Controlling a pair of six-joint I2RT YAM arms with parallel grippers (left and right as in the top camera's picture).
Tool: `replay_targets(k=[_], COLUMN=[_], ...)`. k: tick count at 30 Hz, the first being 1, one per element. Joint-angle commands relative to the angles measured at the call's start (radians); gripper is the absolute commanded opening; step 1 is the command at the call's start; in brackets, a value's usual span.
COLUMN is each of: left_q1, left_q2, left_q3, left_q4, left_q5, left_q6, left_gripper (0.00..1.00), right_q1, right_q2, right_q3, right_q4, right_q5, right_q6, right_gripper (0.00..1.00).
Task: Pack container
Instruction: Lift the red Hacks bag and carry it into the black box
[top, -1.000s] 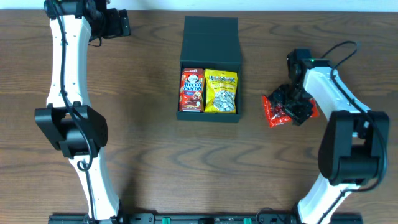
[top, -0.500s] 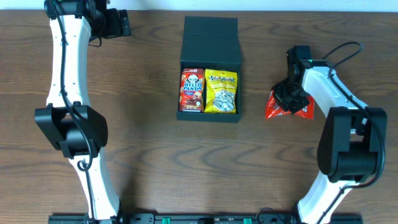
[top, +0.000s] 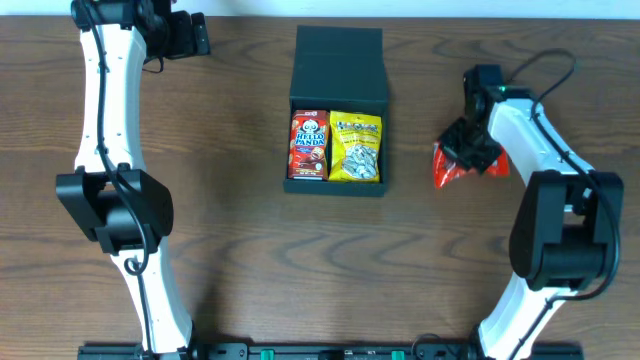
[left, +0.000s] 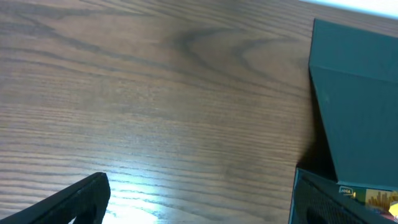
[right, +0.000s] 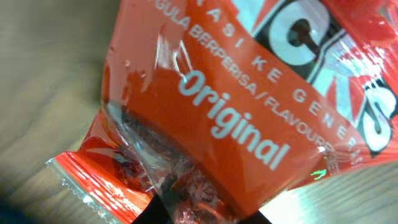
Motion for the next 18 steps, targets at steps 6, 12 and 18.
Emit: replay_targets(k=[6, 12, 18], left_q1=[0.002, 0.002, 0.002], left_q2=[0.009, 0.009, 0.009], left_q3=[-0.006, -0.006, -0.006], left_q4=[-0.001, -0.002, -0.003], left_q5=[0.000, -0.001, -0.001], left_q6=[0.018, 0.018, 0.018], left_gripper=[0.95, 0.95, 0.95], right_q1=[0.122, 0.220, 0.325], right_q2=[-0.002, -0.002, -0.001], right_q3=[0.353, 0.482, 0.464], right_q4=[-0.126, -0.201, -0.267], right_q5=[-0.041, -0.156, -0.246], right_q6=[-0.570, -0.737, -0.871], right_gripper=[0.02, 0.02, 0.01])
